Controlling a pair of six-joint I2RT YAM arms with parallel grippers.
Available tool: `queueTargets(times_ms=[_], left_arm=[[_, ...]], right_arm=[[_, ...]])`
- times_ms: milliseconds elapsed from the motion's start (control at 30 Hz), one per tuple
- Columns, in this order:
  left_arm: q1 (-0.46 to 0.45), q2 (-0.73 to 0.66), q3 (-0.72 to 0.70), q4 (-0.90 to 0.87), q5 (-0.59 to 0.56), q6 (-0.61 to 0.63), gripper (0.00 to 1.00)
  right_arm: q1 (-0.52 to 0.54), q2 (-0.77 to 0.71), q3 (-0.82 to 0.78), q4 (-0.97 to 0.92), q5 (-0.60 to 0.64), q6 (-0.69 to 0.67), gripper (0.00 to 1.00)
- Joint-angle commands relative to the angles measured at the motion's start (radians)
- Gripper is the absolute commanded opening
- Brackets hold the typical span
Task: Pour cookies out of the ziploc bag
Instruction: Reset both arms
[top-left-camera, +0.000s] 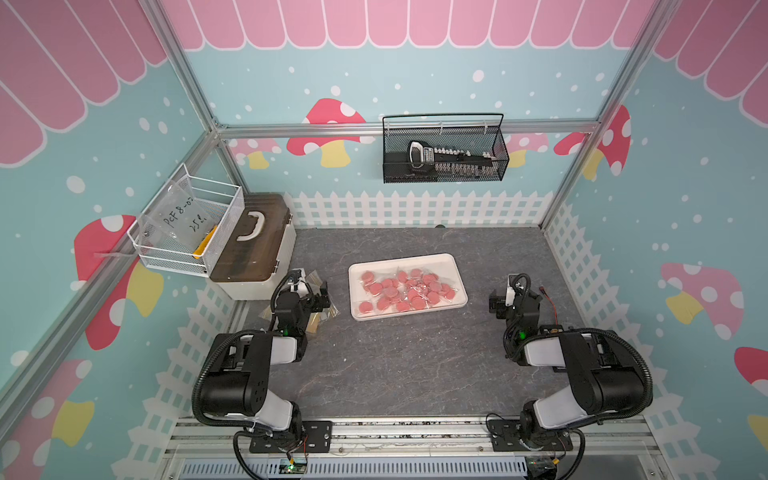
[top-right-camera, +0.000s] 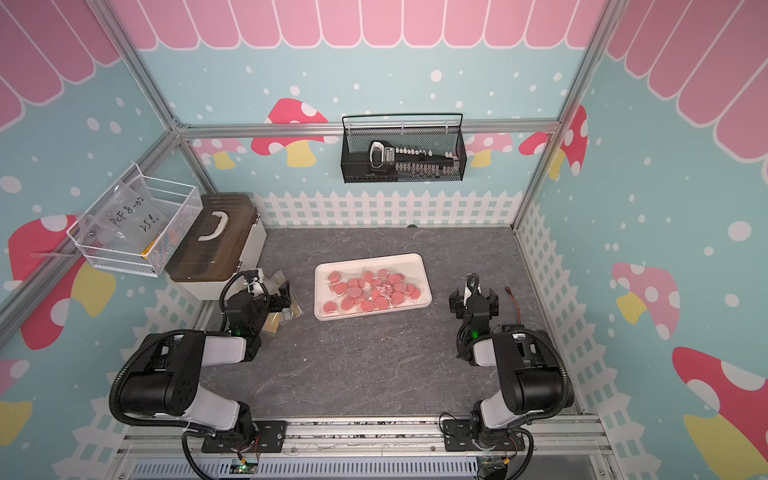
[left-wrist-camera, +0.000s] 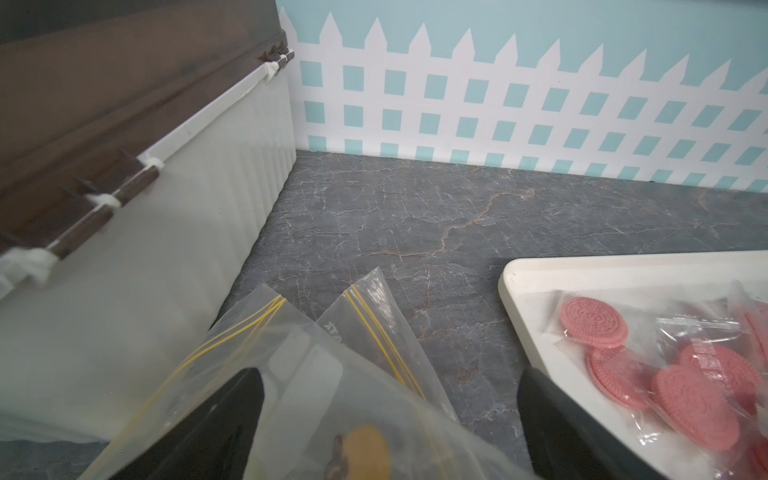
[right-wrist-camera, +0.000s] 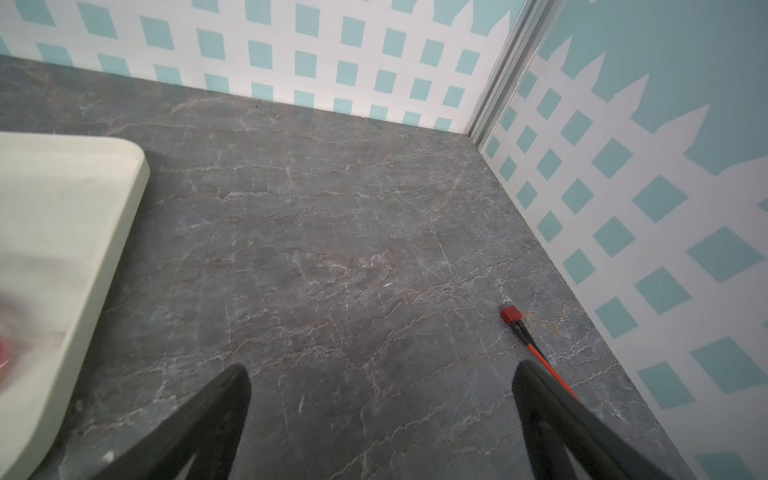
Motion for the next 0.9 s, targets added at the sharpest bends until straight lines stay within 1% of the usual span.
queueTargets(times_ms=[0, 867], left_arm=[[0.007, 0.007, 0.015, -0.005, 0.017, 0.022, 0.99], [0.001, 0.005, 0.016, -0.010, 0.003, 0.026, 0.99]], right_arm=[[-0.011, -0.002, 0.009, -0.017, -0.002, 0.019, 0.99], [-0.011, -0.002, 0.008, -0.015, -0.002, 0.019, 0.99]])
